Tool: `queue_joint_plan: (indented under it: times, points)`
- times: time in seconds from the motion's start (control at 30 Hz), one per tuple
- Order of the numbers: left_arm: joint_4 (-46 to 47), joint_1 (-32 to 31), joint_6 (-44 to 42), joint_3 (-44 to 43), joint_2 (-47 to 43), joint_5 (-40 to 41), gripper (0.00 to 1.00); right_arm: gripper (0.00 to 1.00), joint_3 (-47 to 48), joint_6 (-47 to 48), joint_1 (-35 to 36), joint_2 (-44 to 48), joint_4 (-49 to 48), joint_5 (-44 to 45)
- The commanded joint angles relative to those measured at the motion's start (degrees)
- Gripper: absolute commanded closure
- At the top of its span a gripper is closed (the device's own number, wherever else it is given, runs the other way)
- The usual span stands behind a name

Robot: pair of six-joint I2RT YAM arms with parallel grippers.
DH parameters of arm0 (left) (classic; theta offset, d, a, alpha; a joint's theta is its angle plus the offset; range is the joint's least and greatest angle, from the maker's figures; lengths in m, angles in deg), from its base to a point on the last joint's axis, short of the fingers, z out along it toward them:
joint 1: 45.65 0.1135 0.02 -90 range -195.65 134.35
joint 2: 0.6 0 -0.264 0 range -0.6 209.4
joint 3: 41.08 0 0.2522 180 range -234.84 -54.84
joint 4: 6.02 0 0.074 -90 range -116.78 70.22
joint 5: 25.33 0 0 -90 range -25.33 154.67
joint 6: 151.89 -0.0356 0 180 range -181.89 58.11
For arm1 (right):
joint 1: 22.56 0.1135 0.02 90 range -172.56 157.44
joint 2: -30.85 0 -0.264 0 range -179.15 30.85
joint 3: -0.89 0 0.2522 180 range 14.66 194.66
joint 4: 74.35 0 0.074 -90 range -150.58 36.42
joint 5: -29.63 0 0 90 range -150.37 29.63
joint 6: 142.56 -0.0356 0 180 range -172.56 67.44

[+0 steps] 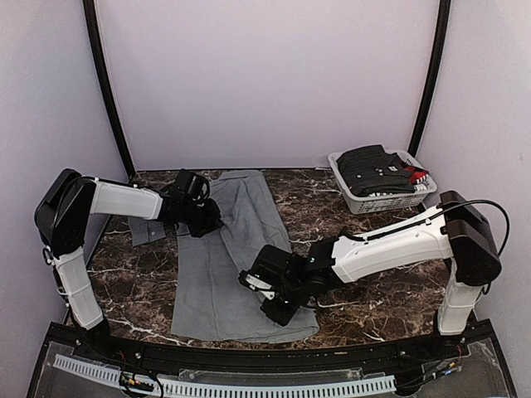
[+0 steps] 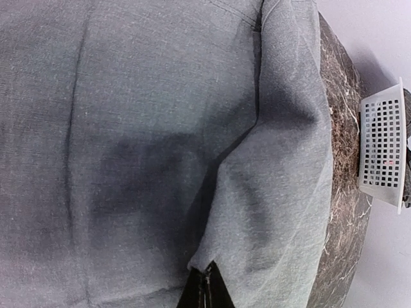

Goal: Fold and stack the long sleeve shirts
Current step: Adjust the sleeve of the 1/3-folded shirt.

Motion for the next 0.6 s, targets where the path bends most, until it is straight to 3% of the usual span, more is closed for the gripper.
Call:
queue_joint_plan:
  times: [0.0,0.17,0.3,0.43,0.57]
  points:
    - [0.2,1.0,0.0,1.5,-1.1,0.2,1.0,0.84,2.3,-0.8,-0.3,1.5,-3.0,-4.2]
    - [0.7,1.3,-0.7,2.2,-0.6,-0.1,0.98,0.69,2.4,-2.0,-1.8,7.4,-2.5,-4.2]
    - [0.3,1.3,-1.8,1.6,-0.3,-0.4,0.86,0.65,-1.1,-4.6,-5.3,13.7,-2.3,-1.7]
    - [-1.5,1.3,-3.6,0.7,-1.0,0.7,0.7,0.77,-6.3,-7.4,-9.9,16.2,-2.3,-0.4]
    - [-4.3,1.3,-5.6,0.5,-3.2,4.1,0.65,0.84,-9.3,-9.2,-10.3,14.6,-4.1,-1.1]
